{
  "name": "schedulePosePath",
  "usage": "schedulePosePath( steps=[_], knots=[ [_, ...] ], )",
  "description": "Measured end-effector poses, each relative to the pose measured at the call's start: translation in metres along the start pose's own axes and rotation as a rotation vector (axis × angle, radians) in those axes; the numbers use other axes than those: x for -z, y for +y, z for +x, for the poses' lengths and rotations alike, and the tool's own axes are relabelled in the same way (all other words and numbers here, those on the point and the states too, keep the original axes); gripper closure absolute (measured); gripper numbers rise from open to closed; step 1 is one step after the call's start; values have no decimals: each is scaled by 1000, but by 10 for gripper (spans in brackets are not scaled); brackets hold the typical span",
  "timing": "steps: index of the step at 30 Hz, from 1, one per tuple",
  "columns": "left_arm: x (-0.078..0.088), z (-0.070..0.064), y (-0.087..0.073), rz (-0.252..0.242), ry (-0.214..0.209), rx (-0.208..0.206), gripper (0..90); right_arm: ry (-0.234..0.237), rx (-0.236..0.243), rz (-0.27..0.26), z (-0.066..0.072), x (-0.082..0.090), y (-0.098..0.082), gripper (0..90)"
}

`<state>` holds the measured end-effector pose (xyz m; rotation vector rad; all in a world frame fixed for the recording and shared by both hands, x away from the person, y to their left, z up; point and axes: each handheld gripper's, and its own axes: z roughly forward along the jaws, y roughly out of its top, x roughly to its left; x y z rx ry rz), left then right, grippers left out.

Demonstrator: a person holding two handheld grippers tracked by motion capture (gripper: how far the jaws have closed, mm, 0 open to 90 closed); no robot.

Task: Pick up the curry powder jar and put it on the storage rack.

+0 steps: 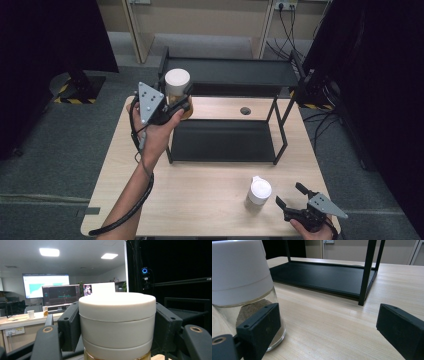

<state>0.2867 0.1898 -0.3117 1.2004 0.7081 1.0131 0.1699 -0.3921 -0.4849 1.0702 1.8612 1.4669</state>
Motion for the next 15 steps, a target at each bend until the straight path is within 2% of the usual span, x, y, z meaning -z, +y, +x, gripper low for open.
schedulePosePath(
  steps=[15],
  knots=[
    [-6, 1, 14, -10, 15, 9, 335, 1, 3, 2, 0, 0, 0, 59]
  ],
)
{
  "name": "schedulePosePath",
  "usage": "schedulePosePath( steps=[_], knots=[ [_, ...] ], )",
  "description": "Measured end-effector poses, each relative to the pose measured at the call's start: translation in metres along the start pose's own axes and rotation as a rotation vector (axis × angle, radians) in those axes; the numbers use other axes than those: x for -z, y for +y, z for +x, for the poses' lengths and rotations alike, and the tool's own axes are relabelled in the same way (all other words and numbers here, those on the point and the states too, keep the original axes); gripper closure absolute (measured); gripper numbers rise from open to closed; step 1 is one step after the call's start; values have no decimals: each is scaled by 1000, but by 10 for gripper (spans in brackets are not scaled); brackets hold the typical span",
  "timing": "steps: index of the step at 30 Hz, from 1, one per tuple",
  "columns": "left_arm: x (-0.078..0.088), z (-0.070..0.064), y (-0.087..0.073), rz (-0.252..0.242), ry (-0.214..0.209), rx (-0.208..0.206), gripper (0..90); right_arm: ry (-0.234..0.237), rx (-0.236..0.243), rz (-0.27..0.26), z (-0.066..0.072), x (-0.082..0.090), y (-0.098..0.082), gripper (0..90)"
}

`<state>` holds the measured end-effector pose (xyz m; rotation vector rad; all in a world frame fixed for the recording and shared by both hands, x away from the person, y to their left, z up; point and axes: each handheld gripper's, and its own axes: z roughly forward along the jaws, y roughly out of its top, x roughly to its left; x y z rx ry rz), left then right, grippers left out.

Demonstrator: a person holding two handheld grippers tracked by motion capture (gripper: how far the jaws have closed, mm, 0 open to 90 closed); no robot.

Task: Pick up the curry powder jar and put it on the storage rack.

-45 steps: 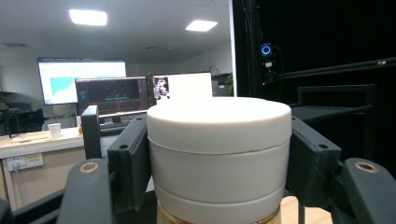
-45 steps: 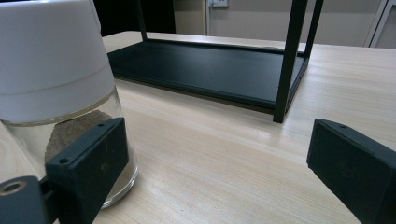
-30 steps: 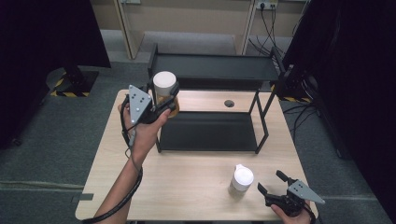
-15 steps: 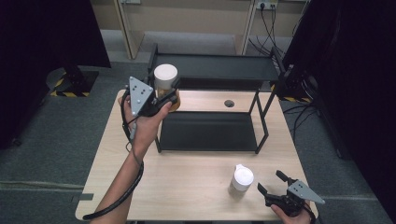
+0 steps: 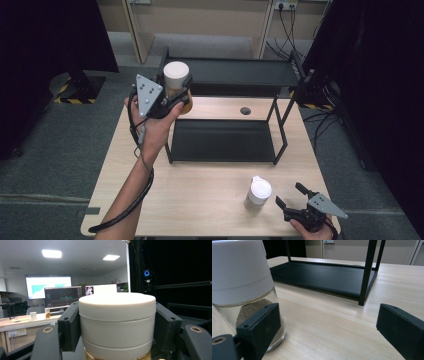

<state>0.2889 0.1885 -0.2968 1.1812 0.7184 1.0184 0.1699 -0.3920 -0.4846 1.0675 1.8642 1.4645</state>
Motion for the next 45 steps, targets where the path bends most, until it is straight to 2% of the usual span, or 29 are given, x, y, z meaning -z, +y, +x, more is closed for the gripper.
schedulePosePath(
  steps=[24, 45],
  knots=[
    [-12, 0, 22, -5, 5, -10, 335, 1, 3, 2, 0, 0, 0, 60],
    [-31, -2, 40, -6, 7, -13, 335, 1, 7, -2, 1, 0, 0, 61]
  ],
)
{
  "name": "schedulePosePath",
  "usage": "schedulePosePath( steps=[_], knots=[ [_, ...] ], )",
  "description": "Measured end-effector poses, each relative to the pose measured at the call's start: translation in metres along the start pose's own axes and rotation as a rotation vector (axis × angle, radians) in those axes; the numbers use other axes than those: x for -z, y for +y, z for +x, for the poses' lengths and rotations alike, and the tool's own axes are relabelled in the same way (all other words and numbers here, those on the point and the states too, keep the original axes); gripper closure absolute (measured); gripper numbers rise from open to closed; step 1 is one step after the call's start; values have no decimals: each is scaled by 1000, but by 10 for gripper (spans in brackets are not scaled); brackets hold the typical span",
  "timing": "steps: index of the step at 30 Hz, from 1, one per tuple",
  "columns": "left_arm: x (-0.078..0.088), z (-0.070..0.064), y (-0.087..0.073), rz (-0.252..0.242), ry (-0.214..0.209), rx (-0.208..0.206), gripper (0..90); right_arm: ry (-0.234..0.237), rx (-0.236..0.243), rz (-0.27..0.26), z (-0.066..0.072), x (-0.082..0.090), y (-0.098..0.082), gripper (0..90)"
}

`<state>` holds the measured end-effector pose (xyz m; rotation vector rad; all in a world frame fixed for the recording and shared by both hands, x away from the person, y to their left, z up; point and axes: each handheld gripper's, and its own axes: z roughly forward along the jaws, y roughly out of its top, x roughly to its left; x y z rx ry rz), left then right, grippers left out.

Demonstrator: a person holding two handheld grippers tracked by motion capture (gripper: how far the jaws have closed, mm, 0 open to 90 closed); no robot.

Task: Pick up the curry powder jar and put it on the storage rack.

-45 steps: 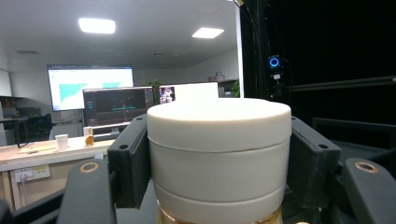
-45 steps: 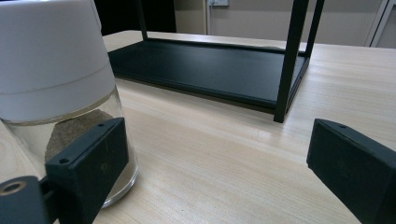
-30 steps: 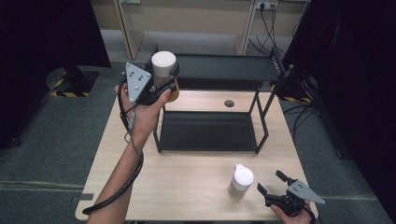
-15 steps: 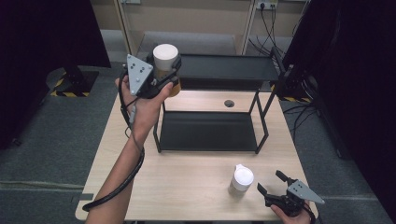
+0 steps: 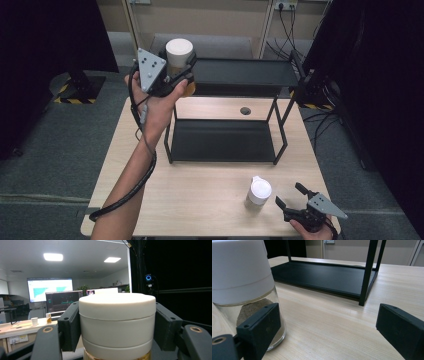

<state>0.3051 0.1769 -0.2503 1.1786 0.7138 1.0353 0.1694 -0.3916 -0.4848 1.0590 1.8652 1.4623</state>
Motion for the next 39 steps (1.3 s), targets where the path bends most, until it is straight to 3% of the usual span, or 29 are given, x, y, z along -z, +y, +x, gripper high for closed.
schedulePosePath(
  steps=[12, 27, 39],
  knots=[
    [-13, 7, 1, 14, 23, 14, 335, -1, -4, -2, 0, 0, 0, 62],
    [-40, 15, 0, 29, 56, -10, 335, 0, -5, -3, 0, 1, -1, 62],
    [-61, 22, 0, 61, 77, -4, 335, 2, -5, -3, -1, 0, -1, 62]
  ],
)
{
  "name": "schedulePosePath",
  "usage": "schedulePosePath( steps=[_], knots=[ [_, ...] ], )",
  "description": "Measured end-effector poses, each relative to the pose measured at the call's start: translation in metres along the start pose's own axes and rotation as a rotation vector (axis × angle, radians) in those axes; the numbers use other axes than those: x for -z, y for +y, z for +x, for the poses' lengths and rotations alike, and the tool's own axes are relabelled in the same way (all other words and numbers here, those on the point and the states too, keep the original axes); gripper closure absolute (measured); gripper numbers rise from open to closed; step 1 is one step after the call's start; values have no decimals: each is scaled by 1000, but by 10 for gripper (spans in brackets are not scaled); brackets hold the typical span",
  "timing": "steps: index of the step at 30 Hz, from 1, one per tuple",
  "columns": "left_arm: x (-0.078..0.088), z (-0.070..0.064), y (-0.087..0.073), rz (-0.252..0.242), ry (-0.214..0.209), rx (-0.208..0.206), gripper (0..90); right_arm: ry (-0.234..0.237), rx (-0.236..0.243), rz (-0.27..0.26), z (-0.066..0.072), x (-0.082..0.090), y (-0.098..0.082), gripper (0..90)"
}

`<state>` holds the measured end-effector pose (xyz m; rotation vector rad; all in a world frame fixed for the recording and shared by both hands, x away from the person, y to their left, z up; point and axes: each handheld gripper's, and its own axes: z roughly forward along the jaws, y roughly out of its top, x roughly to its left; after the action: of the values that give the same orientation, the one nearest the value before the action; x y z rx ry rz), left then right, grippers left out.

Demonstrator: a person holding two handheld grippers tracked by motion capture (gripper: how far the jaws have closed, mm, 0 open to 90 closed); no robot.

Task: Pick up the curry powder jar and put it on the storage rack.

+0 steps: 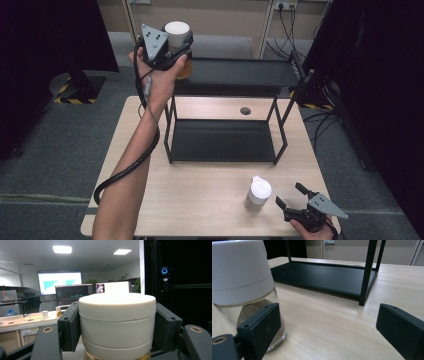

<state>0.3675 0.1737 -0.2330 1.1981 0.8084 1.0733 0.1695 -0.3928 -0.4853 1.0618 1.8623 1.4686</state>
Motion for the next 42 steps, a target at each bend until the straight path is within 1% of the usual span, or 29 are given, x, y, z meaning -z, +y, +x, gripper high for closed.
schedulePosePath(
  steps=[4, 6, 10, 15, 21, 25, 27, 29, 30, 33, 38, 40, 42],
  knots=[
    [-6, 0, -3, 20, 10, 4, 335, 1, -1, -2, 0, 0, 0, 63],
    [-7, 2, -5, 20, 13, 15, 334, 2, -1, -3, 0, 1, -1, 63],
    [-9, 3, -8, 24, 21, 19, 335, 2, -2, -3, 0, 1, -1, 63],
    [-11, 3, -8, 27, 17, 15, 334, 2, 0, 0, 0, 0, 0, 62],
    [-13, 4, -9, 28, 21, 30, 334, 2, 1, 1, 0, 0, 0, 63],
    [-15, 5, -7, 35, 21, 31, 333, 3, 1, 0, 0, 0, 0, 63],
    [-15, 6, -7, 38, 12, 32, 331, 3, 0, 1, 0, 0, 0, 63],
    [-16, 8, -7, 35, 8, 42, 309, 4, 0, -2, 0, 1, 0, 62],
    [-16, 9, -7, 37, 7, 50, 279, 4, -1, -4, -1, 1, -1, 63],
    [-14, 9, -7, 43, 13, 44, 181, 3, 1, -4, 0, 1, -1, 63],
    [-10, 7, -8, 49, 10, 27, 170, 3, 0, -4, 0, 1, -1, 62],
    [-7, 4, -8, 55, 18, 22, 169, 3, 3, -5, 0, 1, -1, 62],
    [-5, 3, -7, 59, 15, 19, 169, 3, 0, -4, 0, 1, -1, 62]
  ],
)
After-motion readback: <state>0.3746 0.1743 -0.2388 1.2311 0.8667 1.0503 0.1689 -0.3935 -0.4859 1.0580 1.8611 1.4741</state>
